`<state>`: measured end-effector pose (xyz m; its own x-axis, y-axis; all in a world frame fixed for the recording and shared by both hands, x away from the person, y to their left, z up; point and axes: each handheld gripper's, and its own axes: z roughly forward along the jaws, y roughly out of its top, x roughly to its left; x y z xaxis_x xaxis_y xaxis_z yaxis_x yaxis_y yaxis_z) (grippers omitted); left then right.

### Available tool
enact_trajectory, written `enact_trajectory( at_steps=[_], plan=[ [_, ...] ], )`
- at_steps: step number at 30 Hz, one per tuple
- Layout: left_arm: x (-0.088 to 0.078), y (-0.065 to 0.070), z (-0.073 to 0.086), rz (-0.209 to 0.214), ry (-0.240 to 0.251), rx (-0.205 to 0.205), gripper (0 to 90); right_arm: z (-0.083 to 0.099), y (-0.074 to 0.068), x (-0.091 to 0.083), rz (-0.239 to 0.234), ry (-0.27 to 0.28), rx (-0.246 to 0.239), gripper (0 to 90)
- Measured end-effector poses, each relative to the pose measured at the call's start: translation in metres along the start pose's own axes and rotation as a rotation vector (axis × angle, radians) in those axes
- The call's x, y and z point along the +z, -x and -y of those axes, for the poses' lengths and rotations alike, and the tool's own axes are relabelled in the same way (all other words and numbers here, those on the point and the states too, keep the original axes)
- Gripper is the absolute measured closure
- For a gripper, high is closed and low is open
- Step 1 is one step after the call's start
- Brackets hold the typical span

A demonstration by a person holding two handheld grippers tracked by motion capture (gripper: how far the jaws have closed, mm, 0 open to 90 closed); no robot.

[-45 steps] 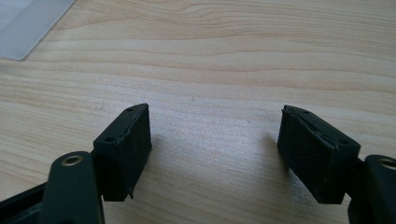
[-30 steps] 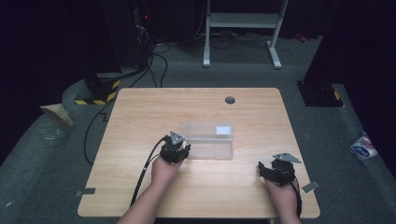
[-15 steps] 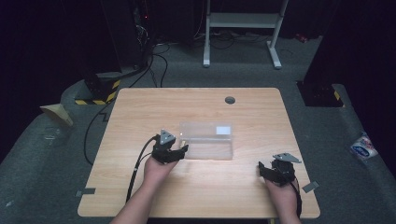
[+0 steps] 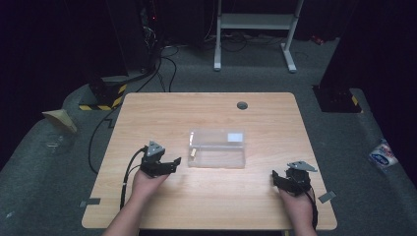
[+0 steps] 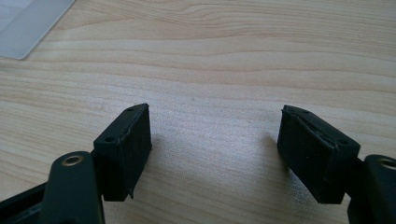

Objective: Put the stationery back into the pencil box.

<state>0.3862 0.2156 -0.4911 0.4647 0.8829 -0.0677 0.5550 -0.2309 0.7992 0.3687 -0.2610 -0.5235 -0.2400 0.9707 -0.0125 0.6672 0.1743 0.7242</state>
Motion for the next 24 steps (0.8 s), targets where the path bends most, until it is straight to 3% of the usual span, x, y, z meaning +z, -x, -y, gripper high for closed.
enact_trajectory(
  at_steps=[4,5,8,10,11,19,24],
  plan=[
    [-0.001,-0.003,0.004,0.000,0.026,0.003,53.0,0.000,0.000,0.000,0.000,0.000,-0.002,25.6],
    [0.010,0.006,-0.003,0.023,0.041,-0.003,59.1,0.000,0.000,0.000,0.001,0.001,-0.002,25.6],
    [0.026,0.019,-0.012,0.029,0.038,0.000,64.2,0.000,0.000,0.000,0.001,0.001,-0.002,25.7],
    [0.045,0.034,-0.020,0.039,0.013,0.028,79.3,0.000,0.000,0.000,0.001,0.001,-0.002,25.7],
    [0.049,0.037,-0.021,0.043,0.006,0.030,82.2,0.000,0.000,0.000,0.001,0.002,-0.003,25.7],
    [0.064,0.049,-0.026,0.064,-0.030,0.015,87.9,0.000,0.000,0.000,-0.001,0.001,0.000,25.9],
    [0.069,0.058,-0.025,0.090,-0.033,0.035,88.0,0.000,0.000,0.000,-0.001,0.002,-0.003,26.2]
  ],
)
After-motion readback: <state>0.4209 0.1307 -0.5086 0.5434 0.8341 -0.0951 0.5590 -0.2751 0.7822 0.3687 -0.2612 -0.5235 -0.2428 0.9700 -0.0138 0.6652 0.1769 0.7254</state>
